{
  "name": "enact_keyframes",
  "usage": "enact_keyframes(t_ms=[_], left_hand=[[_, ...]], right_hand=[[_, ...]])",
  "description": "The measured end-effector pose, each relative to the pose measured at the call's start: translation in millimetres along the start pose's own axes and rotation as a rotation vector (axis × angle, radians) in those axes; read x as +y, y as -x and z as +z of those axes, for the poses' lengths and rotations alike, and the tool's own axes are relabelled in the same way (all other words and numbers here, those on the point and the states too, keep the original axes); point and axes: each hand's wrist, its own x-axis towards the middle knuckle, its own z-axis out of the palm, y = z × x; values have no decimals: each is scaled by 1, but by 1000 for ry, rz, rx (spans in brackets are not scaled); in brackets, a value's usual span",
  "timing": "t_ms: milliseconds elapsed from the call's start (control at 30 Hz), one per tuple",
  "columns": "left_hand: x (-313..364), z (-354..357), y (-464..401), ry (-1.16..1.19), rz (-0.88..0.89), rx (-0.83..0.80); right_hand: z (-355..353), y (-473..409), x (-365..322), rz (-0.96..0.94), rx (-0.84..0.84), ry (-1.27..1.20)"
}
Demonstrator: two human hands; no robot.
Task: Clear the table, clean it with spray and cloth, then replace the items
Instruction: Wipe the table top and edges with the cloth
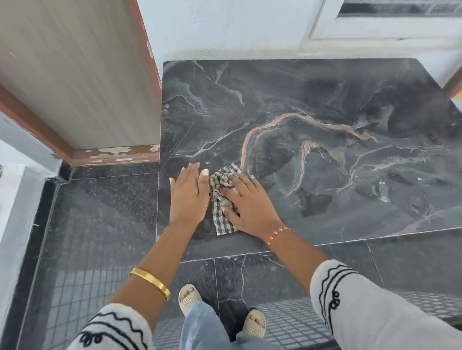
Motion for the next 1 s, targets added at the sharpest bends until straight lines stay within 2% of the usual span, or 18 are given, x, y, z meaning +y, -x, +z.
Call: enact_keyframes(t_ms=[133, 233, 400, 500, 667, 767, 1000], left_hand=[[6, 10, 12, -23, -13, -17], [6, 14, 19, -55, -16, -33], [0, 14, 24, -102, 31, -90], [-7, 4, 22, -97, 46, -89], [-31, -25, 21, -111, 15, -49], [-46, -42, 26, -145, -7, -28], [-57, -48, 39, -133, -56, -14]], right_hand=[[-13, 23, 55, 192, -17, 7], [-14, 42, 66, 325, 33, 34], [1, 52, 18, 660, 201, 43], [10, 49, -25, 742, 207, 66], [29, 21, -111, 566, 119, 50], [37, 2, -149, 371, 84, 10], [38, 23, -135, -35, 50, -75]])
